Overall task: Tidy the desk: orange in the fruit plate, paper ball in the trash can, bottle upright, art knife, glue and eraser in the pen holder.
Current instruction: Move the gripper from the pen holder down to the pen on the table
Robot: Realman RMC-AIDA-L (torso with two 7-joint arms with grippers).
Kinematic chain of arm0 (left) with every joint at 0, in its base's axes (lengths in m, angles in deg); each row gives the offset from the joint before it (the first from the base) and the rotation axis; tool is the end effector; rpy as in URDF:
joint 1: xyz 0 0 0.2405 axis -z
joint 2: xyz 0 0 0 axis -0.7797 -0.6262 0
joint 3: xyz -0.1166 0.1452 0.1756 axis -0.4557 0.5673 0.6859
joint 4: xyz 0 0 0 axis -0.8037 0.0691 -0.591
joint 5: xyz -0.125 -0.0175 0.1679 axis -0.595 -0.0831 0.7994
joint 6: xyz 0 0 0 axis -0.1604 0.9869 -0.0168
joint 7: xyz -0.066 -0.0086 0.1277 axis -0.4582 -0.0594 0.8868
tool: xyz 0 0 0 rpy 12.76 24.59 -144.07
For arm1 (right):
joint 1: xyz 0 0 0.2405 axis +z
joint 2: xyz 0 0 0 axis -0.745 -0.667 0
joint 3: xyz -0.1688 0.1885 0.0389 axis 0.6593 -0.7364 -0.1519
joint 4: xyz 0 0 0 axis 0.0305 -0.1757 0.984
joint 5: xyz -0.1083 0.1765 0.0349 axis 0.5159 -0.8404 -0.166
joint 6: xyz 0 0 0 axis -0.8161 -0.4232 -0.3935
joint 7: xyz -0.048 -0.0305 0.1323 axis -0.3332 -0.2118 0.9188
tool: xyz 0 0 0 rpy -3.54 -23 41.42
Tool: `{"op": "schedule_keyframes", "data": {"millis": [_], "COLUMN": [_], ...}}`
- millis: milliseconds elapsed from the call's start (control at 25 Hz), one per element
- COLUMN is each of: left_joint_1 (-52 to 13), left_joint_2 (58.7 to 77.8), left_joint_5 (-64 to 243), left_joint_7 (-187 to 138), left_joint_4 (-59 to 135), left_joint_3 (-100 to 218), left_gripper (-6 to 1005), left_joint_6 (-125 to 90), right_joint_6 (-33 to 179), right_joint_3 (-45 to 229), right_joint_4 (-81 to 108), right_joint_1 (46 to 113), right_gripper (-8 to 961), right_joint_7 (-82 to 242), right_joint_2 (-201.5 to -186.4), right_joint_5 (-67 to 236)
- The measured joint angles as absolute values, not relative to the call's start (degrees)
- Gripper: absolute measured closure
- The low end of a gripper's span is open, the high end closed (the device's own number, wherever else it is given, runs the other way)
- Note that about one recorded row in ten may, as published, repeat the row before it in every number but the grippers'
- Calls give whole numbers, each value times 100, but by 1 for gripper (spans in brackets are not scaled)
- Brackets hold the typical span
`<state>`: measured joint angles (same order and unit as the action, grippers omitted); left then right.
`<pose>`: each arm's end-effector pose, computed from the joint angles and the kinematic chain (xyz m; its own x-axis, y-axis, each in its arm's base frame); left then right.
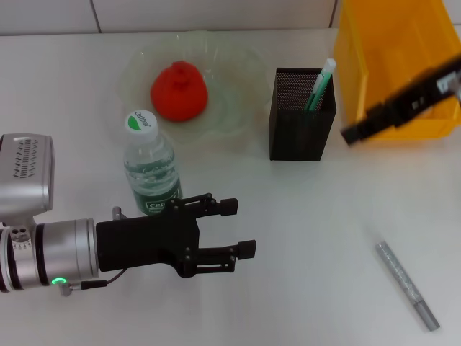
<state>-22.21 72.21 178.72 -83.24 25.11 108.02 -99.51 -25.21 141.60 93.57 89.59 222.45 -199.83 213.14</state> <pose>-0.2641 0.2663 -0.0709 0.7339 0.3417 0.5870 0.3876 -0.9204 0.0511 0.1427 0.3593 0.0692 0.7232 -0.6900 0.0278 -0.6510 -0.6947 -0.3060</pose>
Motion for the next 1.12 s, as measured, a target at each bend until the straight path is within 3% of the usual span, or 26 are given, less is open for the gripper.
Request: {"op": "schedule_keyframes", "data": {"millis": [120,520,1120], "left_joint_1": [-2223,-2231,-2199], "left_joint_2": [7226,7232,7222], "left_joint_5": [17864,17848,17849], "left_joint_7": [-8318,-8309,-8308], "left_joint_4": [2507,2506,2468], "left_joint_3": [10801,10802,10801], "left_gripper": [197,197,197], "left_joint_6": [-9951,-9957,-9905], "right_joint_6": [-2873,-2753,-2104], "right_joint_3": [14998,15946,16361], "right_joint_4": [9729,9828,9008], "right_joint_1": [8689,7995,7787], "right_gripper": [303,304,308], "right_joint_7": [22872,23554,23481], "right_joint_2": [-20048,-20066,-20066], "right_joint_5": [21691,22003,22284]}}
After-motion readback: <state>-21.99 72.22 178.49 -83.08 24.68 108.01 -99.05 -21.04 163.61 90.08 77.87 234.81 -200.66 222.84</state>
